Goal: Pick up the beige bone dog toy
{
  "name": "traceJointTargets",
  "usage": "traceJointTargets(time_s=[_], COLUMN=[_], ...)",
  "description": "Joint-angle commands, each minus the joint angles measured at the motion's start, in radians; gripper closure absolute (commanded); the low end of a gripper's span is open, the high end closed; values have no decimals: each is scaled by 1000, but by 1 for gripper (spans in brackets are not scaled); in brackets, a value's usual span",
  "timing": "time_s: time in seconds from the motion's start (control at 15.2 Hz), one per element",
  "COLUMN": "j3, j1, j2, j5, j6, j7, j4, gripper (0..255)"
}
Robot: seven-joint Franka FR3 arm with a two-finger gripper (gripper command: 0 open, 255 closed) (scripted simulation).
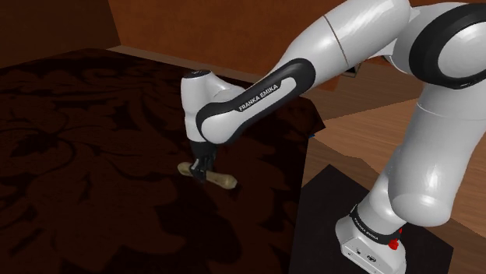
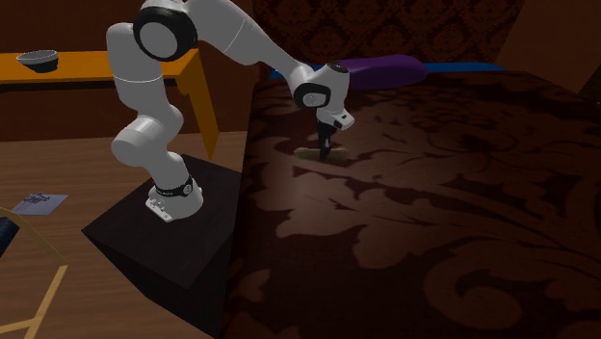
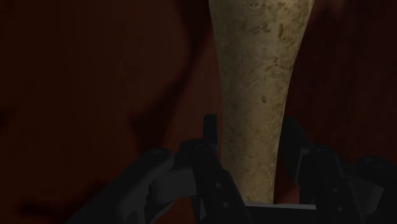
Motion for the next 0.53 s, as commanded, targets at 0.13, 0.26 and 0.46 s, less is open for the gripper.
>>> traceJointTargets(time_s=[0.13, 0.26, 0.46], j3=[4, 5, 6], j1=[-5, -7, -7], j2=[-35, -51, -59], j5=[14, 20, 23], j6=[-51, -76, -90], j7=[-7, -10, -11], j4=[17, 28, 34], gripper=[255, 255, 255])
